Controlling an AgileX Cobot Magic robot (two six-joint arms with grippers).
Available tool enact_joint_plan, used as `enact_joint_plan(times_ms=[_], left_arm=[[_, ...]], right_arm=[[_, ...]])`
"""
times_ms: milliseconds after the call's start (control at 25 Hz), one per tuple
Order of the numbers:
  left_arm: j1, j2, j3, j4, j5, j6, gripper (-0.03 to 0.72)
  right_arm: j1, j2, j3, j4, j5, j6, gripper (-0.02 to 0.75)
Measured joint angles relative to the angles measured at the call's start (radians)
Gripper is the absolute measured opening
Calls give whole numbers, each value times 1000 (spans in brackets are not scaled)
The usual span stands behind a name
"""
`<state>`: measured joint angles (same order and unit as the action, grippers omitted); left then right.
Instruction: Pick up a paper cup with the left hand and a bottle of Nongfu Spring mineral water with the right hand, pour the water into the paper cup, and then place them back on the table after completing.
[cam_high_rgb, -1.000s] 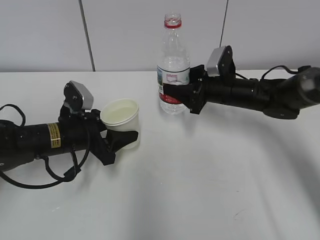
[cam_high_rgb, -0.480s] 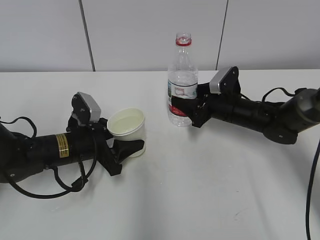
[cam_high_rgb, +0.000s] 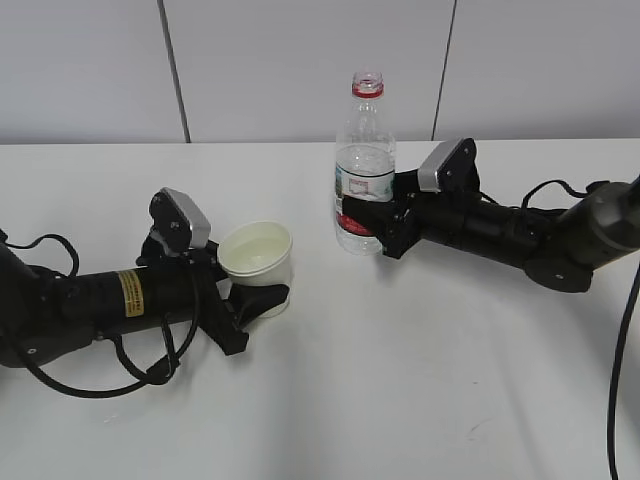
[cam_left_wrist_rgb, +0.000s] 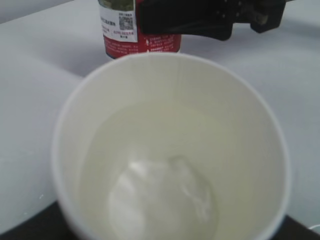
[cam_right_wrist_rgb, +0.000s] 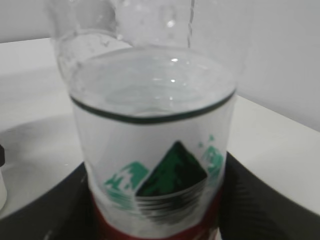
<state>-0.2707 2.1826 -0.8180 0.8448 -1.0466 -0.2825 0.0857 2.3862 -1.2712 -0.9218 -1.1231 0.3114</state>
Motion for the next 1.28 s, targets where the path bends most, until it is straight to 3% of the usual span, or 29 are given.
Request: enact_joint_plan(times_ms=[400,640,760,1280], left_arm=[[-6,-1,0,-12,7,0,393],[-6,-1,0,-6,26,1,517],[-6,-1,0,28,29,0,546],[68,-78,105,48,53,-4,554]], right_arm=[[0,0,0,-12,0,-2,451],[0,0,0,-60,-14,-2,623],[-6,0,0,-72,-18,-2,659],[-125,0,0,-233,-26,66,660]])
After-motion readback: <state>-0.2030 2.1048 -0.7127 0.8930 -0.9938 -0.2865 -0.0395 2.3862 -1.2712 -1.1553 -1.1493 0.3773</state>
